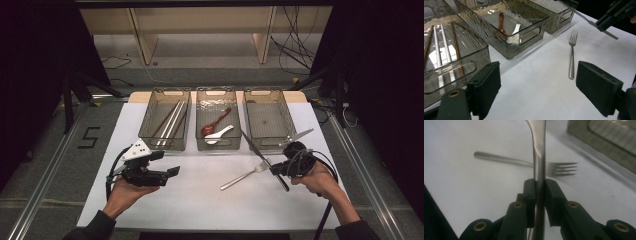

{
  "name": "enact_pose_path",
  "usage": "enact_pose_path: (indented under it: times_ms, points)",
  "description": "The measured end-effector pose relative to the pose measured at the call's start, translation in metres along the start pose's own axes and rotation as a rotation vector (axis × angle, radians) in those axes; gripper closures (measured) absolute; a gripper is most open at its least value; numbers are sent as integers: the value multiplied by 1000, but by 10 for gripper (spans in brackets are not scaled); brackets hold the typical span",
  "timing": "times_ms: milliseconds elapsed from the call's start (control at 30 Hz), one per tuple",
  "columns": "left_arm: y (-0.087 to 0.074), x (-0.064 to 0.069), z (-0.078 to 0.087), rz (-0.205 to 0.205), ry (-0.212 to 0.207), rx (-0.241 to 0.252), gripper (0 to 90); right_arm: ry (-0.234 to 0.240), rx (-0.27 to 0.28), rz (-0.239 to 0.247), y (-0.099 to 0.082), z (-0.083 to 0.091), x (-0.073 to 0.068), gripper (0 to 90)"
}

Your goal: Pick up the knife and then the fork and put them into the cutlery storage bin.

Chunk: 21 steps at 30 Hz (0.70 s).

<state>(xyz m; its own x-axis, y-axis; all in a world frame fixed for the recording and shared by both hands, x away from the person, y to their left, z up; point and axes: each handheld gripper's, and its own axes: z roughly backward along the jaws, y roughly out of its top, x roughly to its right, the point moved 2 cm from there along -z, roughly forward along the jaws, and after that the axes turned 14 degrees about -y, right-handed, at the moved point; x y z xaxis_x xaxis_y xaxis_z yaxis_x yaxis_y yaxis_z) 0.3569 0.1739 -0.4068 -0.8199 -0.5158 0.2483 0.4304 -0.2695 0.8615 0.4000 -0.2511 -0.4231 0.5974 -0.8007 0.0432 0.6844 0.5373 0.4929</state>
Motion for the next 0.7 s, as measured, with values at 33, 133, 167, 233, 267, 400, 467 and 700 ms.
enact_pose_path:
  times_ms: [33,133,167,233,267,400,467,700]
  points:
    - [0,0,1,4,0,10,195,4,3,-16,1,1,4,803]
    - [0,-1,3,6,2,19,194,3,25,-48,6,3,14,804]
    - [-1,-1,4,10,2,20,194,2,33,-64,8,3,16,803]
    - [-1,-2,6,14,3,20,194,-3,46,-83,12,4,23,803]
    - [-2,-2,7,15,5,22,194,-5,54,-90,15,5,26,803]
    - [-3,-3,8,18,9,30,194,-11,76,-123,25,6,35,803]
    - [-3,-4,10,20,12,29,194,-14,87,-143,31,6,39,803]
    - [-4,-5,14,22,19,37,194,-24,112,-179,53,5,52,803]
